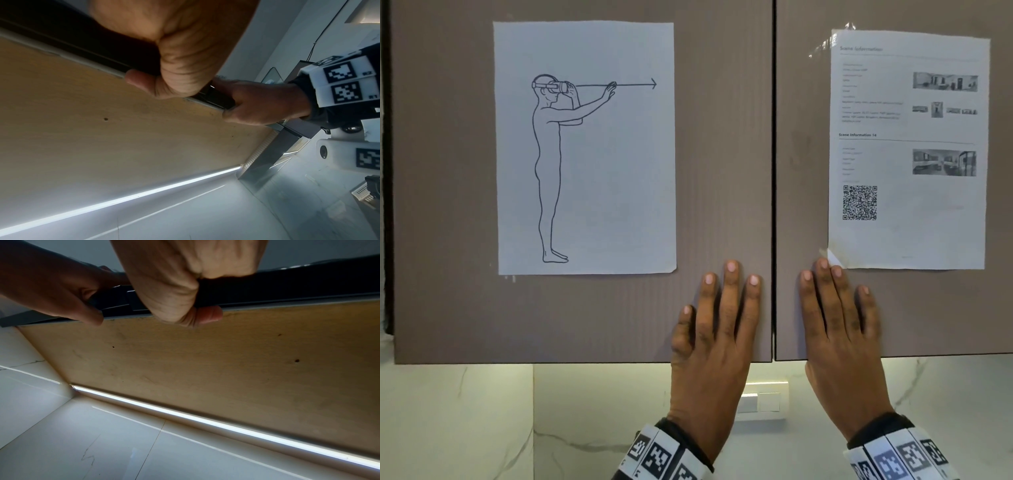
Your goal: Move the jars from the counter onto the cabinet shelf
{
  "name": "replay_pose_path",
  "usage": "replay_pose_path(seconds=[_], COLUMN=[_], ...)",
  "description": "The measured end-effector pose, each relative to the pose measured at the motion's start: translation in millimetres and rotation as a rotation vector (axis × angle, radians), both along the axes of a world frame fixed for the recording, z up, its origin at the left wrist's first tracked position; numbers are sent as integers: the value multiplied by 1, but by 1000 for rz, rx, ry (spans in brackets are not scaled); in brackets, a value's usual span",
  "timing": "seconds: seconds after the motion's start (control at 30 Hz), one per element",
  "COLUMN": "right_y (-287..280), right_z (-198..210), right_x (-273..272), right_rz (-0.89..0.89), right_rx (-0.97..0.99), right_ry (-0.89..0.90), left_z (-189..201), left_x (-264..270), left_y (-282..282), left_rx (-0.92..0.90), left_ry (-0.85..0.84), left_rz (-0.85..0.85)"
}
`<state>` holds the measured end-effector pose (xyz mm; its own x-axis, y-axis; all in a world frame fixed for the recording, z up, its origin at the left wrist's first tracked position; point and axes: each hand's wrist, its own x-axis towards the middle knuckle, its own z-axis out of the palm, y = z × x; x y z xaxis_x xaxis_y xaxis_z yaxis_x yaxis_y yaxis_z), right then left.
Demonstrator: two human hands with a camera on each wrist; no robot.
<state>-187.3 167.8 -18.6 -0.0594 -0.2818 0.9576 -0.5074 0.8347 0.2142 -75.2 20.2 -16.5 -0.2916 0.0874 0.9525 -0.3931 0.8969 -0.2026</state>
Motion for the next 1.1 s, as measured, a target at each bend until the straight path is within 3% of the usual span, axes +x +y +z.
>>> replay_pose_path(seconds=[0.73, 1.1], right_y=[1, 6], right_z=[-1, 3], right_x=[-3, 8], right_rz=[-31, 20], right_rx=[16, 63], right_ry=[33, -112], left_z=[0, 1], left_x=[-3, 3], left_y=[0, 1], left_rx=[17, 43], left_ry=[-9, -96], left_rz=[-39, 127])
